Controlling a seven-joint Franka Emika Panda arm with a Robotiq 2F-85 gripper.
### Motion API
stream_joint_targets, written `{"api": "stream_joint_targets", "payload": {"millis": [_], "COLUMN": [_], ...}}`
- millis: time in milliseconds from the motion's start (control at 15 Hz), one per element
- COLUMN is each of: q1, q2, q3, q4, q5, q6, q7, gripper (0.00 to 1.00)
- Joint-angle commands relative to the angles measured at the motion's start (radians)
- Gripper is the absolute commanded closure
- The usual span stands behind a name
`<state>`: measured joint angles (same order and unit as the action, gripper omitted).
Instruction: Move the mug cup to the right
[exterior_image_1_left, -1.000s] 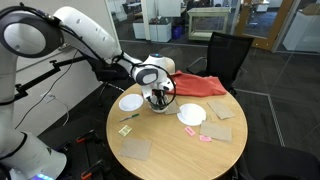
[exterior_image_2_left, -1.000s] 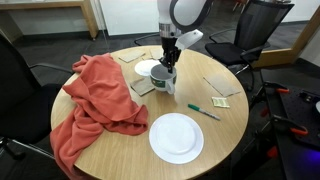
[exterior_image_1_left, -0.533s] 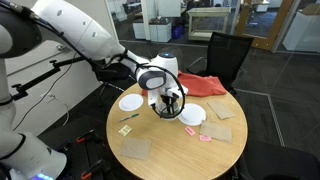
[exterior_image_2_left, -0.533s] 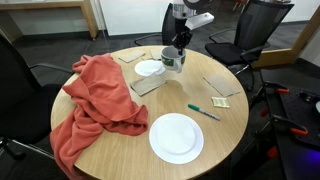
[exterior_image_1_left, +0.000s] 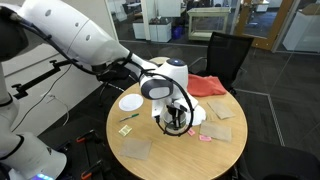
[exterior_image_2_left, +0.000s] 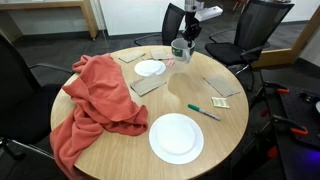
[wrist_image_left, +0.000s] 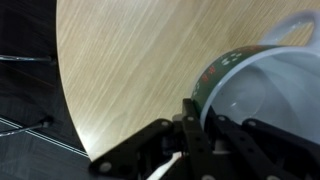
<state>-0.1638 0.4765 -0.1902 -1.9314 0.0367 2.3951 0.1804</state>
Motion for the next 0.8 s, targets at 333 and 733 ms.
{"api": "stream_joint_targets", "payload": {"millis": [333, 733], "q1": [-0.012, -0.013], "q2": [0.031, 0.069], "q3": [-0.023, -0.048], "q4": [0.061, 0.058], "q5": [-0.018, -0.029], "q6": [-0.061, -0.061], "q7": [0.011, 0.02], "gripper": [0.97, 0.97]}}
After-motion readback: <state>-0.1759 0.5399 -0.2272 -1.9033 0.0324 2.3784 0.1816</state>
